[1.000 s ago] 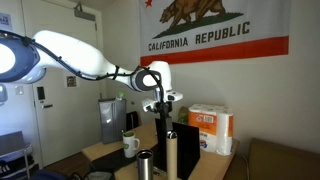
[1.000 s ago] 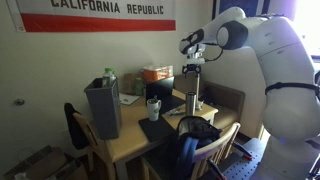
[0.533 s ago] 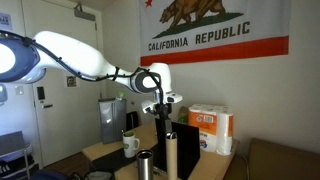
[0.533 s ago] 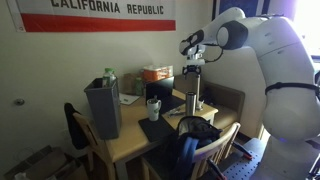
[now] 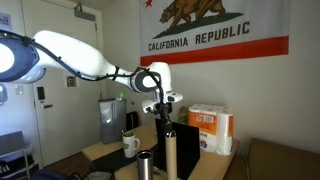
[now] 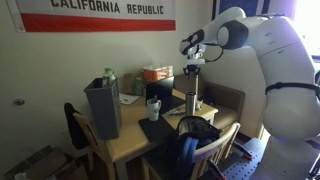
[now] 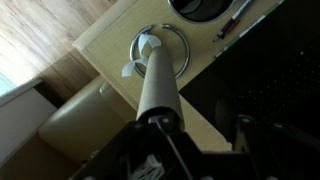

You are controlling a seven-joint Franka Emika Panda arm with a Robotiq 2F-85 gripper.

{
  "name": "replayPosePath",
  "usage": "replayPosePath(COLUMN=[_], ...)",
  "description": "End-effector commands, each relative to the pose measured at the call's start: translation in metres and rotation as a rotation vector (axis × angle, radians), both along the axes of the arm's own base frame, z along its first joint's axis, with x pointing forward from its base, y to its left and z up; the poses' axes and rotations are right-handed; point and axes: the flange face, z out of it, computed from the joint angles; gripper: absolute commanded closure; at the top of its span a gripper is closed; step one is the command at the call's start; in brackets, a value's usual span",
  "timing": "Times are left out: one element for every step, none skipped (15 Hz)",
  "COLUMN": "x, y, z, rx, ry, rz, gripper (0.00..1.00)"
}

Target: Take the paper towel core off the stand and put it in the gray bin

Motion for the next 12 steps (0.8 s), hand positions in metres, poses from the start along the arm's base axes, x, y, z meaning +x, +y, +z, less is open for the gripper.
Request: replayPosePath(x=[-0.005, -0.005, -0.006, -0.005, -0.005, -0.005, -0.005, -0.006, -0.006, -0.006, -0.006, -0.006], y=[0.001, 0.001, 0.001, 0.001, 0.001, 0.001, 0.002, 0.003, 0.004, 0.005, 0.006, 0.008], z=[0.0, 0.001, 0.001, 0.002, 0.003, 0.004, 0.005, 0.006, 0.007, 0.01, 0.012, 0.015], rx=[-0.002, -0.002, -0.002, -0.003, -0.004, -0.005, -0.007, -0.009, -0.009, -0.007, -0.007, -0.003], ry=[-0.012, -0.013, -0.013, -0.014, -0.016, -0.018, -0.019, -0.013, -0.008, -0.004, -0.005, -0.005], rz=[0.008, 0.008, 0.007, 0.008, 0.009, 0.01, 0.014, 0.02, 0.024, 0.028, 0.03, 0.032], gripper=[0.84, 0.93, 0.94, 0.97, 0.98, 0.98, 0.95, 0.94, 0.95, 0.93, 0.94, 0.94])
